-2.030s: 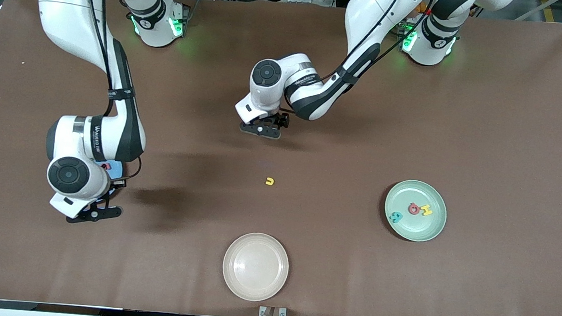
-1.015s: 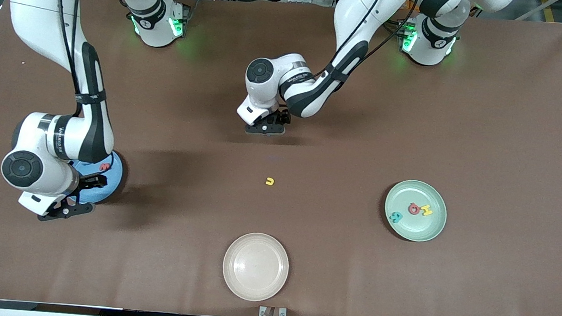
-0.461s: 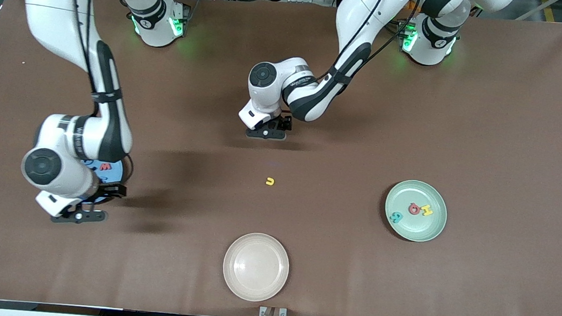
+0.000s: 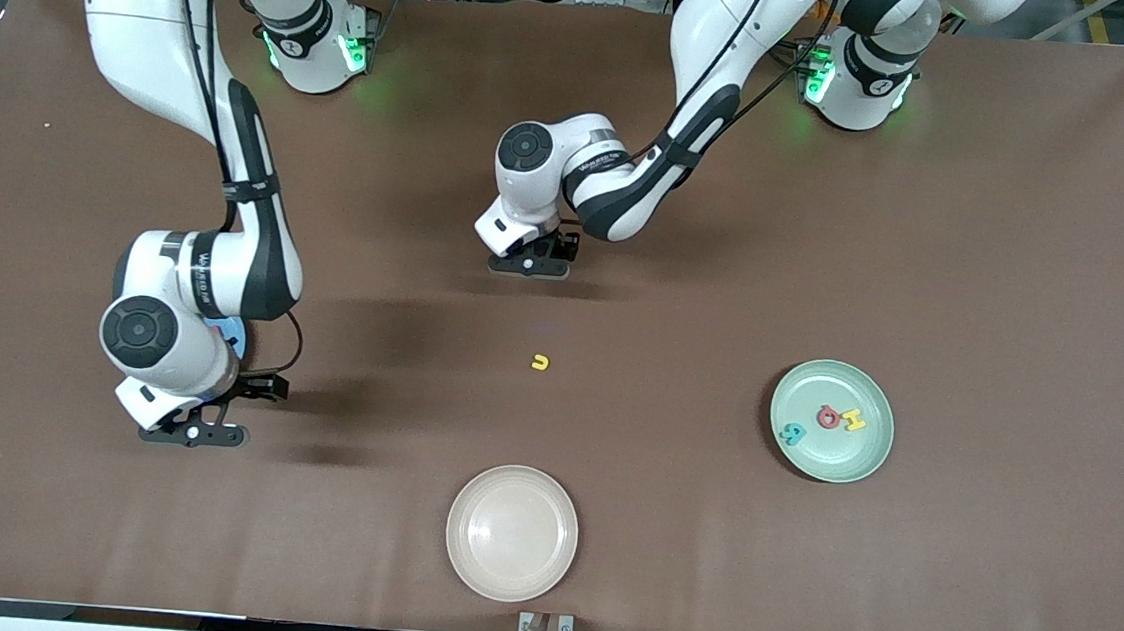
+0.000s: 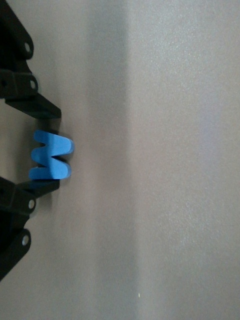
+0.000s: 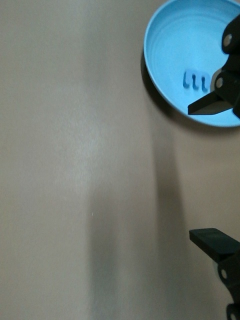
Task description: Sort upper and lower case letters into plates
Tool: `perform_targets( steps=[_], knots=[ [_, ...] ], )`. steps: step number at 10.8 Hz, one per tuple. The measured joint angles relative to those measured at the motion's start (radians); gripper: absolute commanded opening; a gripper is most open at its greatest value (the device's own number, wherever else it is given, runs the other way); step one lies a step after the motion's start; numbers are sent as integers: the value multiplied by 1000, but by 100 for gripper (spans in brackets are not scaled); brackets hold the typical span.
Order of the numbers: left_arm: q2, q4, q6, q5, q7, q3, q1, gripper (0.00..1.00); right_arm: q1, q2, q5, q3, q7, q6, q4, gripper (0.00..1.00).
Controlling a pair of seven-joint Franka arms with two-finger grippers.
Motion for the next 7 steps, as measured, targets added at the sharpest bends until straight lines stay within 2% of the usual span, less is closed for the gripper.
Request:
perform_targets(
  steps=[1,2,5,7],
  knots=[
    [-1,1,0,0,0,0,0,6,9,0,0,14,44,3,3,100],
    [-2,5,0,0,0,0,0,0,15,0,0,31,82,4,5,100],
    [0,18,14,0,0,8,7,0,21,0,1,59,128,6,7,100],
    [-14,52,15,1,2,20,53,0,22,0,1,92,173,9,11,100]
  ],
)
